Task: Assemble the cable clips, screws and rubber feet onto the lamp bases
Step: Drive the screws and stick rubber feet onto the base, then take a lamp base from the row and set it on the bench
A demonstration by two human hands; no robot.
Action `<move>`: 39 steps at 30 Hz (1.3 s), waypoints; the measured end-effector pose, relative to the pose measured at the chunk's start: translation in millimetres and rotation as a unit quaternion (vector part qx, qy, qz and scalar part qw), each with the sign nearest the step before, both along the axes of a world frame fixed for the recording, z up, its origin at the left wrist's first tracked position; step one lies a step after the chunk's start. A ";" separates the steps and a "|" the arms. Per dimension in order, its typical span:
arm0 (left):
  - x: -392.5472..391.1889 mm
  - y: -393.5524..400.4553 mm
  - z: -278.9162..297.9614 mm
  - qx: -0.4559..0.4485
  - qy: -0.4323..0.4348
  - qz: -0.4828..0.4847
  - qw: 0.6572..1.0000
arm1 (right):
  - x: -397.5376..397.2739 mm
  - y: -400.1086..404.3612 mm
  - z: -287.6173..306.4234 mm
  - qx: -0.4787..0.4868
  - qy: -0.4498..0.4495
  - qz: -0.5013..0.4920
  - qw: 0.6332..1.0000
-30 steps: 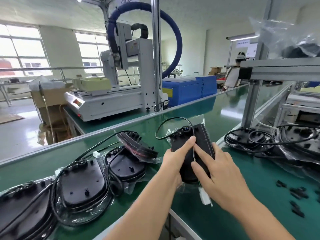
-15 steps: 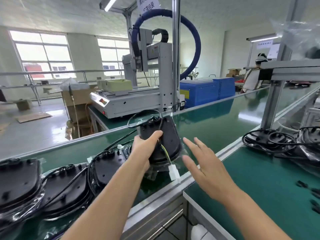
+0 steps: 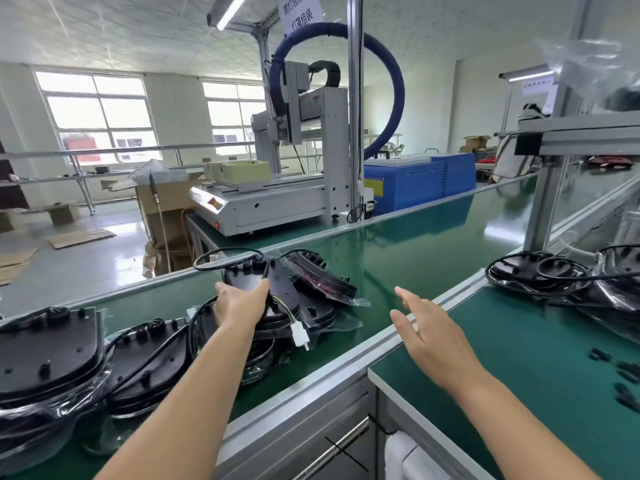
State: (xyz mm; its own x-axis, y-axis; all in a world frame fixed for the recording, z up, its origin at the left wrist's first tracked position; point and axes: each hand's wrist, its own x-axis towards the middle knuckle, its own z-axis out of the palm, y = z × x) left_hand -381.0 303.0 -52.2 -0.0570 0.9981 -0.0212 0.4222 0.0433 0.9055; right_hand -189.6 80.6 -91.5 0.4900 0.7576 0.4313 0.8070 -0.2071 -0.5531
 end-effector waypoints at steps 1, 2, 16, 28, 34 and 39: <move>1.5 -1.9 -0.5 0.015 0.016 0.010 1.000 | 2.0 -3.2 0.3 0.004 0.001 -0.004 1.000; 3.2 -3.7 -0.8 0.032 0.039 0.018 0.999 | 4.6 -6.9 0.6 0.006 0.000 -0.009 1.000; 85.9 -82.4 43.3 0.281 0.070 -0.138 0.947 | 41.3 -83.4 18.1 0.031 -0.016 -0.102 0.994; 285.8 -216.3 1.6 0.130 -0.008 -0.481 0.867 | 83.8 -240.1 6.3 0.068 -0.001 -0.289 0.955; 361.5 -255.5 -3.8 0.084 -0.012 -0.534 0.841 | 102.6 -268.8 0.3 0.162 0.035 -0.359 0.919; 394.2 -280.2 7.5 0.207 0.044 -0.478 0.852 | 106.7 -269.9 1.1 0.135 0.030 -0.364 0.921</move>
State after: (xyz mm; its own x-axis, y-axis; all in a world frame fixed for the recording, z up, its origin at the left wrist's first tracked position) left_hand 13.3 22.8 -44.7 0.8041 0.5090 0.3071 0.1516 -0.6751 0.7220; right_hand -82.9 -189.3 -90.5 0.8553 0.0879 0.5106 0.4741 -0.5303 -0.7029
